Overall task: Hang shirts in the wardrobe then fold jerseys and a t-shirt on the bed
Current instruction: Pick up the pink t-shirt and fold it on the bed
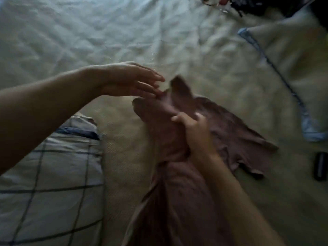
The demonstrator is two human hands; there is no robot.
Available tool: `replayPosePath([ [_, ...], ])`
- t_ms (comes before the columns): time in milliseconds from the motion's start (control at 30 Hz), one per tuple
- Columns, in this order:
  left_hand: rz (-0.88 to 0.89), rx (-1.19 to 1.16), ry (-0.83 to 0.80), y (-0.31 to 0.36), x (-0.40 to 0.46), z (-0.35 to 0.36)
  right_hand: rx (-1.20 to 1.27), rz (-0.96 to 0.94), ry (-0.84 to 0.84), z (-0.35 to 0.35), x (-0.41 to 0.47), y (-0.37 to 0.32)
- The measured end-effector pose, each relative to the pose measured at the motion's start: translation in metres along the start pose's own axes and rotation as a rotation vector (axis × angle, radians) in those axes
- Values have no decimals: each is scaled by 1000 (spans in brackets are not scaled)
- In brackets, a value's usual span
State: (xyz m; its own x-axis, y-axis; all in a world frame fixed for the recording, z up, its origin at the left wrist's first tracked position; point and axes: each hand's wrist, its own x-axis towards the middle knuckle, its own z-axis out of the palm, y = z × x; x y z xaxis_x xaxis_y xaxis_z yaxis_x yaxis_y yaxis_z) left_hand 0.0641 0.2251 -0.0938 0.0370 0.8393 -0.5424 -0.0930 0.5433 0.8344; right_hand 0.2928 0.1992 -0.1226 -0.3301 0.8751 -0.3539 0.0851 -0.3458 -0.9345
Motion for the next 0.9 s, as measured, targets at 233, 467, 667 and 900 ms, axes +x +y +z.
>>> replayPosePath([
  [233, 171, 1094, 25, -30, 107, 109, -26, 215, 683, -268, -7, 69],
  [467, 100, 1275, 137, -111, 182, 139, 42, 457, 705, -349, 8, 187],
  [667, 299, 1647, 135, -87, 222, 159, 105, 369, 730, -367, 31, 189],
  [900, 214, 1138, 198, -58, 234, 147, -60, 172, 730, -376, 27, 181],
])
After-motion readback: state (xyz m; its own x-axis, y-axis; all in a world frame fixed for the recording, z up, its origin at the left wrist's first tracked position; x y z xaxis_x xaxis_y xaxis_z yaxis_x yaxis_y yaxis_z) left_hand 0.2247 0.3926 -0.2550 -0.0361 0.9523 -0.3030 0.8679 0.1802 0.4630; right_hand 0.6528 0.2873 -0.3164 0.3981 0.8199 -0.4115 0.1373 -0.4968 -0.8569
